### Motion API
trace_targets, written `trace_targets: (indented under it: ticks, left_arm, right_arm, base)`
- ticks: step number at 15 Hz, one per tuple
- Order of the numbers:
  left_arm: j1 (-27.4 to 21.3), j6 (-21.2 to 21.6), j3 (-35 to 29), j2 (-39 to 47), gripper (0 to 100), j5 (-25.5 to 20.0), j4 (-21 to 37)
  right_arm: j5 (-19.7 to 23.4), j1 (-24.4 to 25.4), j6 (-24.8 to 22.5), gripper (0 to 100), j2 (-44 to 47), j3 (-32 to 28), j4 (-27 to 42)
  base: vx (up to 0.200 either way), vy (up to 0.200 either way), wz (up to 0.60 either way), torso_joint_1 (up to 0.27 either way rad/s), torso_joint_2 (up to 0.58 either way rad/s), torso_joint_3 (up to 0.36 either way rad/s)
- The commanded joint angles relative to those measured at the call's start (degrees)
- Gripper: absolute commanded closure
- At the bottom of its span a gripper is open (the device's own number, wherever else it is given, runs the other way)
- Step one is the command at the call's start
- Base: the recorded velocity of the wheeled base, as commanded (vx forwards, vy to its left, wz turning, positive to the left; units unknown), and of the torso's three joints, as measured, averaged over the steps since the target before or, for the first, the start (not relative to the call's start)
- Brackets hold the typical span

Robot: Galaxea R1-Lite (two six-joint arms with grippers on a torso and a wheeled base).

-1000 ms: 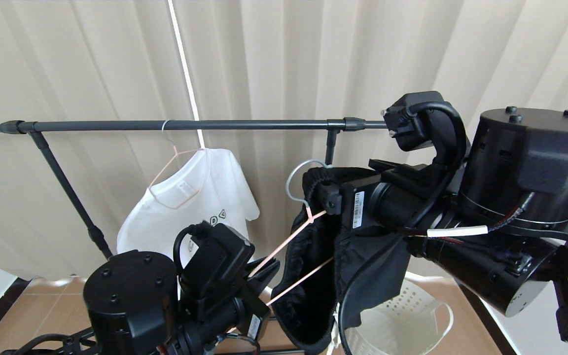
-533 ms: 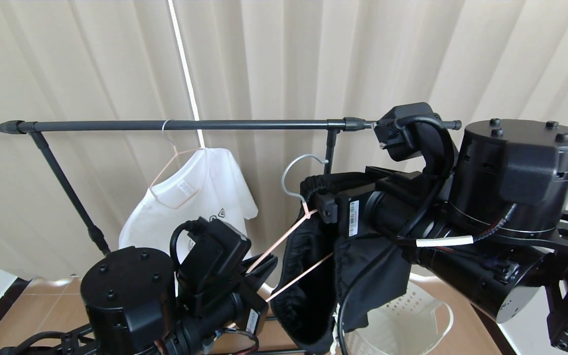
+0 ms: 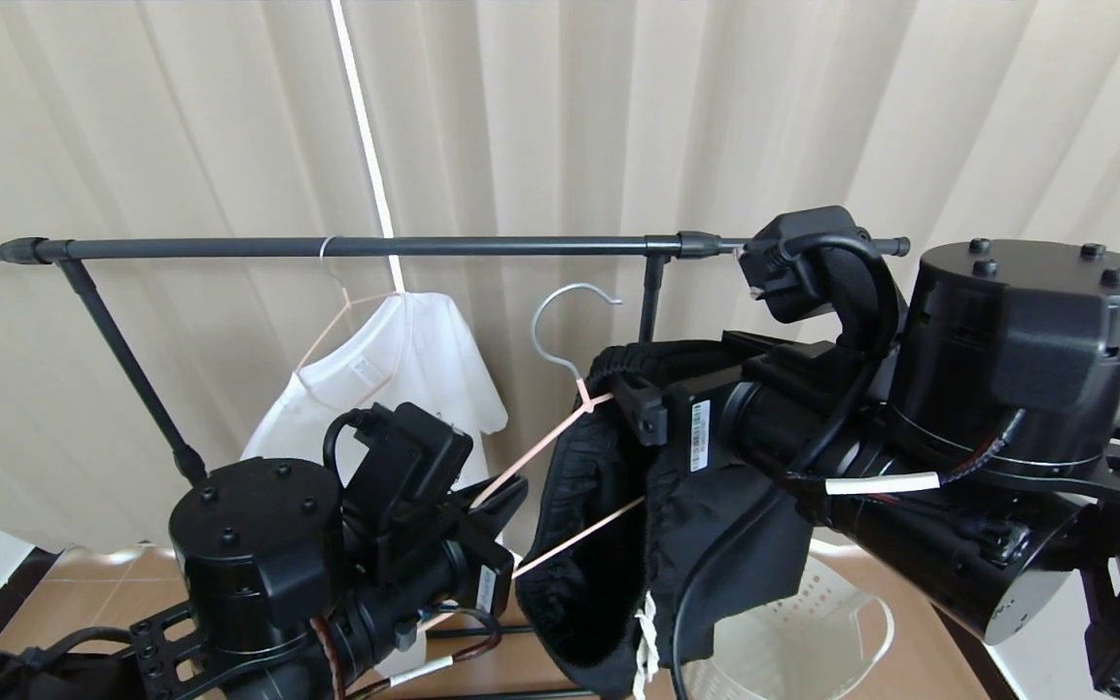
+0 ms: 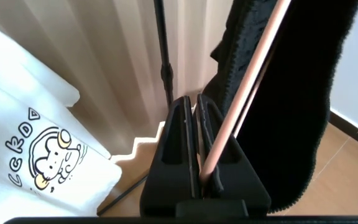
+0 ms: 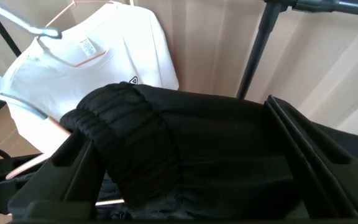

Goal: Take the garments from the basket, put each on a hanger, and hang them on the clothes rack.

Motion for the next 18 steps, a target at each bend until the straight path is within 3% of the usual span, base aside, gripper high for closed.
trace_targets:
  ticks: [1,18]
  left_arm:
    - [0.3,-0.2,-0.7,1.0,100,0.0,0.0]
    - [2.4,-1.8,-7.3,5.7,100,2.1,-2.7]
  right_arm:
    - [0.0,0.1,0.0,0,-0.1,0.0,-0.1]
    - [0.1,0.2,-0.2,0,-1.3,-0.1,0.1]
  base:
    - [0.000,0.000,0.00,0.000,0.00,0.000]
    - [0.000,0.000,0.00,0.000,0.00,0.000]
